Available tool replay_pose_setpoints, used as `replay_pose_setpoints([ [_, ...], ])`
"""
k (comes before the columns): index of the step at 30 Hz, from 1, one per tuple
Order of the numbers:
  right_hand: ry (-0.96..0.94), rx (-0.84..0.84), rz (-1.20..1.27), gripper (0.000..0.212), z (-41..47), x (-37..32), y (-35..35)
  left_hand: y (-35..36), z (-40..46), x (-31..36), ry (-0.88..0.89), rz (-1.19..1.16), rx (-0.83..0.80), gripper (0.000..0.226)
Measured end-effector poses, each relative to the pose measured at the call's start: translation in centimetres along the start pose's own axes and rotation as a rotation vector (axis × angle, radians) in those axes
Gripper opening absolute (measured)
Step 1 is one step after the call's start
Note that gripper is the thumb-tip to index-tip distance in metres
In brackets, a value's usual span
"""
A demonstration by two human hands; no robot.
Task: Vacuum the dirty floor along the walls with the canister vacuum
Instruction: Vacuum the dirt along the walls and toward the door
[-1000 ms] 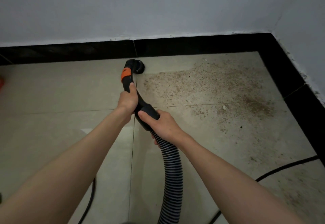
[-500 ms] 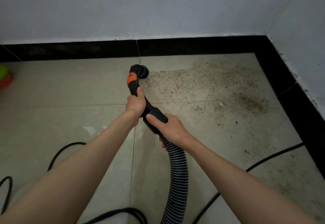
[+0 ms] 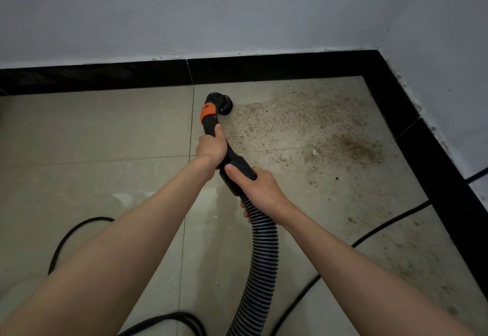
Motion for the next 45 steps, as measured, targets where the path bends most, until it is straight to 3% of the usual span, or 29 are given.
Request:
replay_pose_setpoints([
  [24,-0.011,0.214,0.101,0.041,1.7,1.6,-4.9,7.1,0.8,4.3,0.140,0.094,-0.181,0.052],
  [35,-0.029,0.029,0.030,0.038,4.1,-1.0,1.5,-0.9,3.6,1.5,0.067,0.016,-0.013,0.050],
  [45,-0.015,-0.110,-0.019,0.038,0.8,0.6,5.2,-5.0,1.0,-3.7,0.002,-0.016,0.105,0.055],
])
Point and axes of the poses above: each hand's wrist, its own z-axis towards the middle knuckle, its own y-axis out of the palm, x = y × z, the point moved 6 cm from there along z, towards the middle knuckle, and after that the axes turned 3 degrees about z, right-handed, at the moved point
